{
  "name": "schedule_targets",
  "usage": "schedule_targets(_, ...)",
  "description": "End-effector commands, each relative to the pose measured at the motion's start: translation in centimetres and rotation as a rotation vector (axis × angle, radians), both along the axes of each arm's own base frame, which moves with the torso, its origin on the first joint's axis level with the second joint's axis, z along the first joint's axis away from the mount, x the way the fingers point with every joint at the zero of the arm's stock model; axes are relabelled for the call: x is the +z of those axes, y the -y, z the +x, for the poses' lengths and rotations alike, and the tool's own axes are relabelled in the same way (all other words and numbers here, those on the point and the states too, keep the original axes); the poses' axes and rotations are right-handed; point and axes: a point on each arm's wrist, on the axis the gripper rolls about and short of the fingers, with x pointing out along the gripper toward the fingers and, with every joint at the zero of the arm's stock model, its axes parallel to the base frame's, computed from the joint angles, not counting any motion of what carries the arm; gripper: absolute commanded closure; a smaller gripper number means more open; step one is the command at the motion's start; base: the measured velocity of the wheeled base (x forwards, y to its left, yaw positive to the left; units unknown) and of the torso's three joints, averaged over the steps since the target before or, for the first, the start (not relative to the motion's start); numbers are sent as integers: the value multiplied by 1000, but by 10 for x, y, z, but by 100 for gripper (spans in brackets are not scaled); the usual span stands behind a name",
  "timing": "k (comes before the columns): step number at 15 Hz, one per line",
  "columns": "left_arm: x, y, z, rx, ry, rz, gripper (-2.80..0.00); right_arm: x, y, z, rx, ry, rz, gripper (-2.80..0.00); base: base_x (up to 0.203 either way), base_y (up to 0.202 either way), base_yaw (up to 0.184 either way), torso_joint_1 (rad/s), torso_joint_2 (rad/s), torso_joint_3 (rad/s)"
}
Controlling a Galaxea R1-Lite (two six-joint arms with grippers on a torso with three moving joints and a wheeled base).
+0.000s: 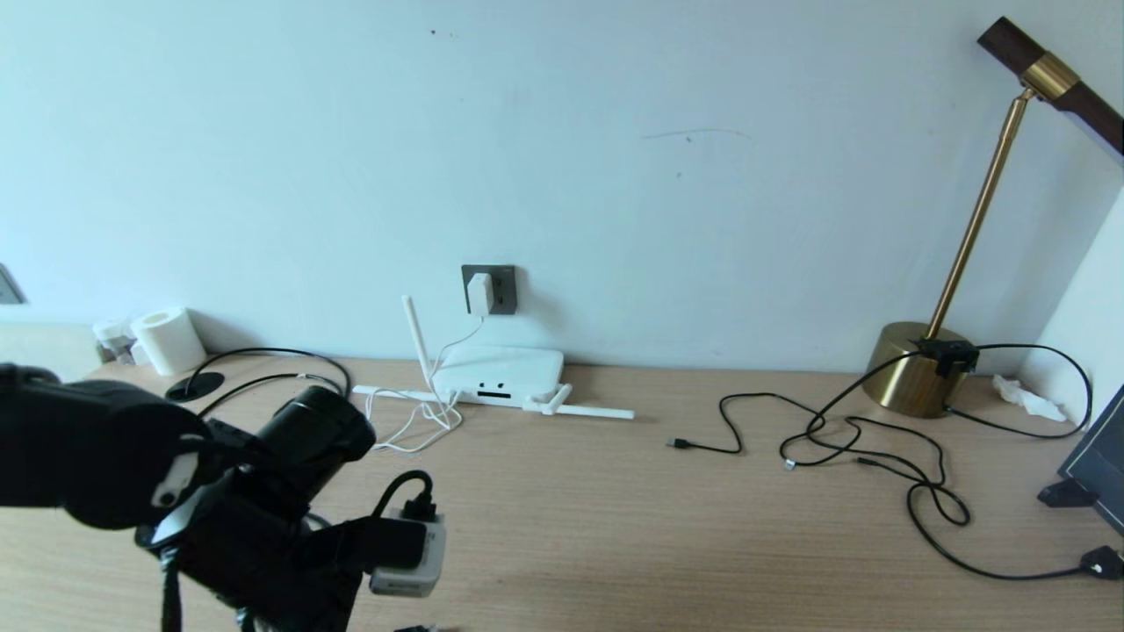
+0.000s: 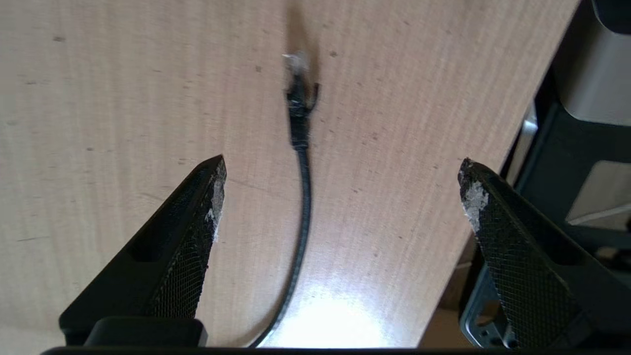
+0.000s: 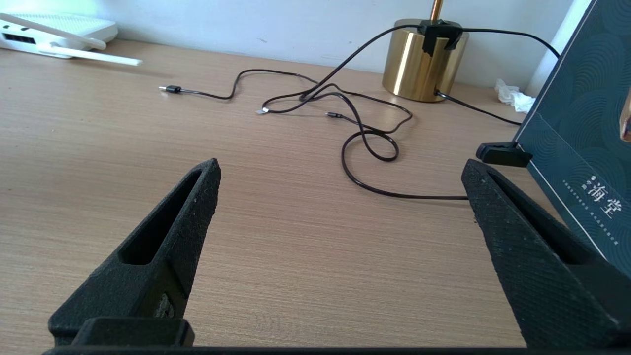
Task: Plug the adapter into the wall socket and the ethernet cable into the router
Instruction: Pick up cable
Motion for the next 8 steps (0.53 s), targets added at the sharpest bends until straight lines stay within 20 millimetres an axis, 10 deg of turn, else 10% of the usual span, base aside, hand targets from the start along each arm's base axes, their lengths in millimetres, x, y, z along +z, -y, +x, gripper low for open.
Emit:
schedule_targets(1, -6, 0, 2, -6, -37, 17, -280, -3, 0, 1, 0, -12, -1, -280, 0, 0, 0, 0, 0, 0)
schedule_targets(8, -28, 10, 21, -15, -33, 17, -280, -3, 0, 1, 0, -10, -1, -280, 0, 0, 0, 0, 0, 0)
